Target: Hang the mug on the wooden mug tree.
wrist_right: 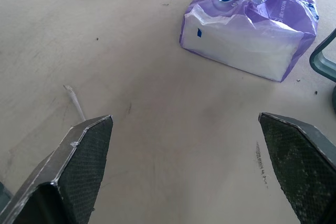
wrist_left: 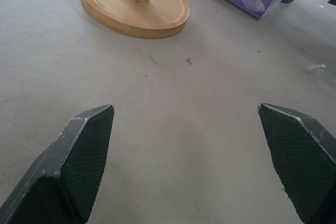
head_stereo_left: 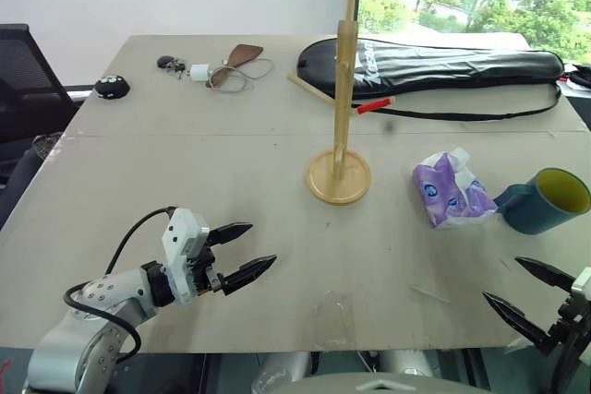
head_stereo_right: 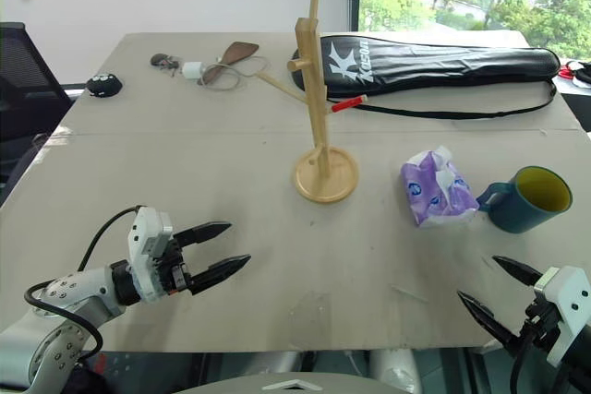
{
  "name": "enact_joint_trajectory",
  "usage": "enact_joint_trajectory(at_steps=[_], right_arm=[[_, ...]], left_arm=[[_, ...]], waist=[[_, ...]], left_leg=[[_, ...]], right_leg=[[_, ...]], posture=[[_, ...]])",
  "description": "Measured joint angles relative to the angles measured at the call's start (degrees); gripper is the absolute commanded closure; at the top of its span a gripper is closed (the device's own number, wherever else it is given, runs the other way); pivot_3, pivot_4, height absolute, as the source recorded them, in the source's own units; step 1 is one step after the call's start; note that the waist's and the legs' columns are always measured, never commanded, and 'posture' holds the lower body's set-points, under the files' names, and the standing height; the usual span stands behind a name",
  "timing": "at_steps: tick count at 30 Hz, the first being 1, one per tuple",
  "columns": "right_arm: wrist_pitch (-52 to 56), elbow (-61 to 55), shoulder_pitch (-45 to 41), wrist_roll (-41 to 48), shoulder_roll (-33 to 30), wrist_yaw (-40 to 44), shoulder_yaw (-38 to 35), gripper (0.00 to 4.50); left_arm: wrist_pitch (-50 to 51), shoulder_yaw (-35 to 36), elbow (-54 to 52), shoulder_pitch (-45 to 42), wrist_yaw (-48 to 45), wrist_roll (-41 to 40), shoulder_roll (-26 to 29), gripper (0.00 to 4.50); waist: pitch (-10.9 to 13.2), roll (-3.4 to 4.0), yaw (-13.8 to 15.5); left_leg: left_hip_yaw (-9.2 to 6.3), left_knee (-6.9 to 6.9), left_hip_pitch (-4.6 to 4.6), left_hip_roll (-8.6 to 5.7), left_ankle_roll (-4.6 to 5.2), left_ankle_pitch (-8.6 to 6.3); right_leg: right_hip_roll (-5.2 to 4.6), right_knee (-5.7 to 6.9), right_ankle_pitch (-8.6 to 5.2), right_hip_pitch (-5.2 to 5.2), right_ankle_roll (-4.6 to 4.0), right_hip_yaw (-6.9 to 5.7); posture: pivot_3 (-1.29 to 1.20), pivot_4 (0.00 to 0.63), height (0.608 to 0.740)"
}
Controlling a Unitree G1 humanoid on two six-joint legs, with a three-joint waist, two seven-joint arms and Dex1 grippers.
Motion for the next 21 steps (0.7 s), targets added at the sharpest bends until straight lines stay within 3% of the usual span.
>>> enact_joint_trajectory(at_steps=[2, 9, 14, 21], right_arm=[[0.07, -0.07, -0.79, -0.26, 0.03, -0.59, 0.17, 0.01], [8.95, -8.93, -18.39, -7.27, -3.48, -14.0, 10.22, 0.01], [8.36, -5.59, -24.24, -14.42, -6.74, -14.93, 16.83, 0.01], [9.26, 2.57, -28.35, -15.36, -6.33, -15.15, 18.37, 0.01]], left_arm=[[0.21, 0.07, 0.04, -0.1, -0.19, -0.43, 0.01, 0.0], [1.27, 0.27, -3.44, -3.53, -7.96, -7.49, 2.84, 0.0], [0.92, 0.31, -5.94, -3.55, -9.87, -8.62, 3.58, 0.0], [1.14, 0.54, -9.68, -2.21, -8.02, -10.51, 3.45, 0.0]], waist=[[0.0, 0.0, 0.01], [0.0, 0.01, -0.07], [0.02, -0.04, -0.02], [0.07, -0.04, -0.22]], left_leg=[[0.0, 0.0, 0.0, 0.0, 0.0, 0.0], [0.02, 0.02, -0.02, 0.01, -0.01, 0.0], [-0.06, -0.03, -0.15, 0.0, 0.0, 0.0], [0.0, -0.02, -0.07, 0.03, 0.0, 0.0]], right_leg=[[0.0, 0.0, 0.0, 0.0, 0.0, 0.0], [0.02, 0.0, 0.02, -0.07, -0.03, -0.06], [-0.03, -0.24, 0.01, -0.06, -0.03, -0.24], [-0.01, -0.05, 0.01, -0.07, -0.03, -0.12]], posture=[[0.0, 0.15, 0.74], [0.0, 0.15, 0.74], [0.0, 0.15, 0.74], [0.0, 0.15, 0.74]])
